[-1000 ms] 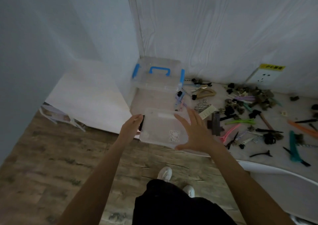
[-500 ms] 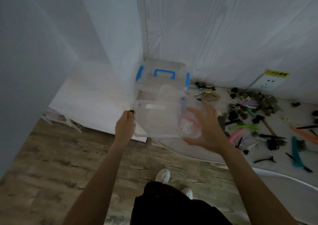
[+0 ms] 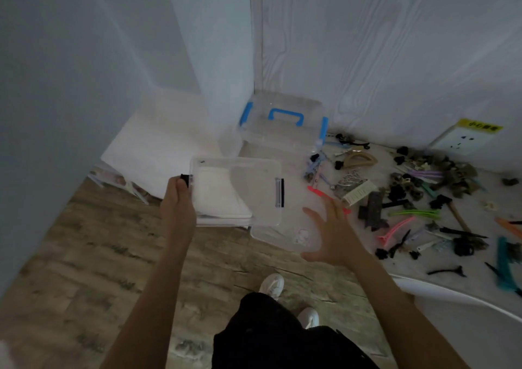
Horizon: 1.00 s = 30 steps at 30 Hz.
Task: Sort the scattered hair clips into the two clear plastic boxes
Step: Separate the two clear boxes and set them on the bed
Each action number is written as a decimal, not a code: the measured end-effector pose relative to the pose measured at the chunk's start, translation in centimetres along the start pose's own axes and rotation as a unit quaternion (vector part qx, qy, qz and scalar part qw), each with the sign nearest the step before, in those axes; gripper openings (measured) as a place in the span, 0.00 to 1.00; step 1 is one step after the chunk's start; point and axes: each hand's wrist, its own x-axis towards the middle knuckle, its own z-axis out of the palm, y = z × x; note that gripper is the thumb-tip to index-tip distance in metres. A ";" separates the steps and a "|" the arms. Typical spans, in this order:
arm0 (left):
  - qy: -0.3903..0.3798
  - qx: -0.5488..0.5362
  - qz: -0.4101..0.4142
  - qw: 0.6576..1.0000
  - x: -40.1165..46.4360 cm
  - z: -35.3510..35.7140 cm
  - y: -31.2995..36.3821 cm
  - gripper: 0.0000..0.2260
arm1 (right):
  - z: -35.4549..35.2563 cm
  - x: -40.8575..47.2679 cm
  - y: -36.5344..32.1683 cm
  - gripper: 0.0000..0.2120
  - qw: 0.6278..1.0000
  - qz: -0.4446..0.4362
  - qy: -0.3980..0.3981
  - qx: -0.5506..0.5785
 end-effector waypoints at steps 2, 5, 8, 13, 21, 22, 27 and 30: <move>-0.021 0.008 0.003 1.000 -0.3 0.7 0.4 0.11 | 0.8 1.6 -1.1 0.49 0.999 -0.004 -0.027 0.022; -0.057 0.039 -0.008 0.998 -0.7 2.2 0.3 0.11 | 1.7 3.4 -0.9 0.50 0.998 -0.020 -0.034 0.057; -0.101 0.053 -0.021 0.993 -0.6 3.7 -0.4 0.11 | 2.1 4.2 0.4 0.53 0.998 -0.025 -0.022 0.052; -0.160 0.039 -0.055 0.985 0.8 6.7 -0.8 0.13 | 1.4 4.5 2.4 0.47 0.999 -0.010 0.021 0.049; -0.226 0.136 0.050 0.963 1.2 9.1 0.3 0.14 | -4.0 3.9 3.2 0.17 0.947 0.073 0.239 0.204; -0.212 0.149 0.076 0.963 1.2 9.1 0.6 0.16 | -5.1 4.1 3.0 0.16 0.940 0.085 0.255 0.213; -0.166 0.132 0.239 0.948 3.7 9.9 4.0 0.26 | -10.1 8.9 1.3 0.20 0.885 0.145 0.238 0.373; -0.186 0.134 0.180 0.956 5.2 11.3 5.7 0.25 | -11.2 12.3 0.2 0.26 0.861 0.176 0.208 0.429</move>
